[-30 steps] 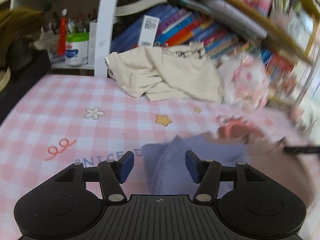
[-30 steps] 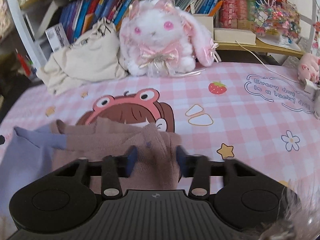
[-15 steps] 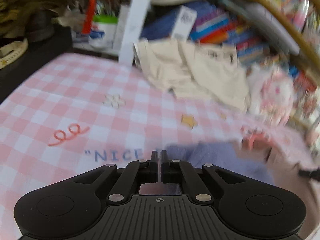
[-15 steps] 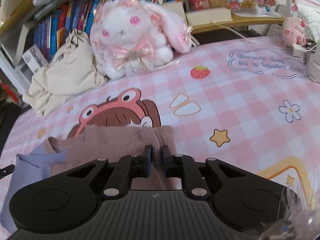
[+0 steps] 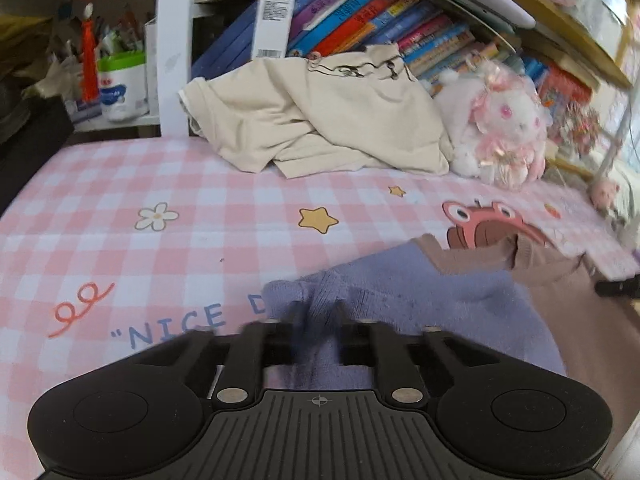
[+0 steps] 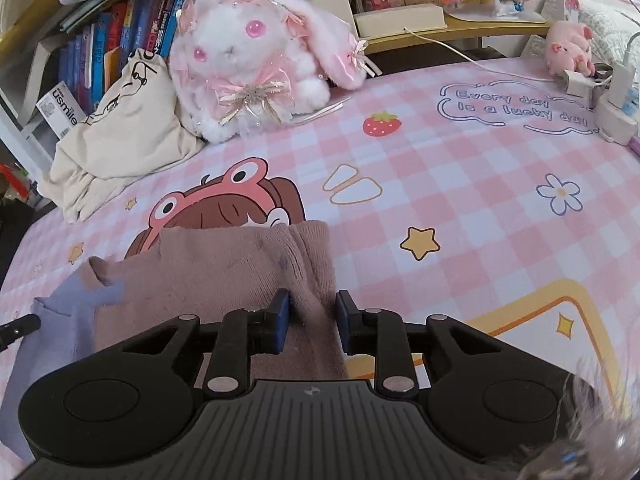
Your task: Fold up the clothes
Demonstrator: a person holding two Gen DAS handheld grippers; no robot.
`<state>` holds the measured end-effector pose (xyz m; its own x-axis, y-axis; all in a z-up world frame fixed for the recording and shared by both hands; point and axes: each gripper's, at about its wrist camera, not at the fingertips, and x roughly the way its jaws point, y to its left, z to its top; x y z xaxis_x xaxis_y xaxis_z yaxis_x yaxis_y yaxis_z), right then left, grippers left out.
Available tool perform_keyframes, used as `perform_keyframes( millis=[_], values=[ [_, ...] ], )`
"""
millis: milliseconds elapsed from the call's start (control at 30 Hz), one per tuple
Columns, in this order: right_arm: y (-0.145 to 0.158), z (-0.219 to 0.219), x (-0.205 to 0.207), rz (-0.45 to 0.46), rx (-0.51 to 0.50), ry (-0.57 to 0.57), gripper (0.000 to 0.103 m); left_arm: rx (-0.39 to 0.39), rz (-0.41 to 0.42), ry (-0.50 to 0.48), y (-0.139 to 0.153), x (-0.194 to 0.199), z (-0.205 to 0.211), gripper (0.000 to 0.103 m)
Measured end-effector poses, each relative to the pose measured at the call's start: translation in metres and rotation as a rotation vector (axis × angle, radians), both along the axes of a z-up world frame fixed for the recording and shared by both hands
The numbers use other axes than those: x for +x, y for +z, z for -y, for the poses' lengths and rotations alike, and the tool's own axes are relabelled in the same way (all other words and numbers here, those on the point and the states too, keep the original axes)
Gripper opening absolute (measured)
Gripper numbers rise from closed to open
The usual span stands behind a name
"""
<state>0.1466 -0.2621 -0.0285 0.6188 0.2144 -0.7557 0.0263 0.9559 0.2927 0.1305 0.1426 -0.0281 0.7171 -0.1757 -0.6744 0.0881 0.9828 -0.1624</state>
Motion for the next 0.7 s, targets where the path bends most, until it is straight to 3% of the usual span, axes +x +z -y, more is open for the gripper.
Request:
perform_keyframes(
  millis=[400,500,633,667,700],
  values=[
    [-0.003,-0.003,0.000,-0.010,-0.007,-0.015,0.024,-0.058,0.021,0.053,0.004,-0.002,-0.012,0.003],
    [-0.002,-0.006,0.001,-0.013,-0.030,-0.005,0.024,-0.025,0.021,0.048,-0.006,0.000,-0.008,0.005],
    [0.000,-0.008,0.002,-0.015,-0.050,-0.001,0.024,-0.011,0.011,0.049,-0.005,-0.001,-0.008,0.011],
    [0.000,-0.009,0.002,-0.015,-0.057,0.000,0.024,-0.013,0.006,0.054,-0.004,-0.002,-0.009,0.015],
    [0.002,-0.010,0.001,-0.013,-0.067,0.001,0.025,-0.008,0.002,0.065,-0.002,-0.003,-0.009,0.026]
  ],
)
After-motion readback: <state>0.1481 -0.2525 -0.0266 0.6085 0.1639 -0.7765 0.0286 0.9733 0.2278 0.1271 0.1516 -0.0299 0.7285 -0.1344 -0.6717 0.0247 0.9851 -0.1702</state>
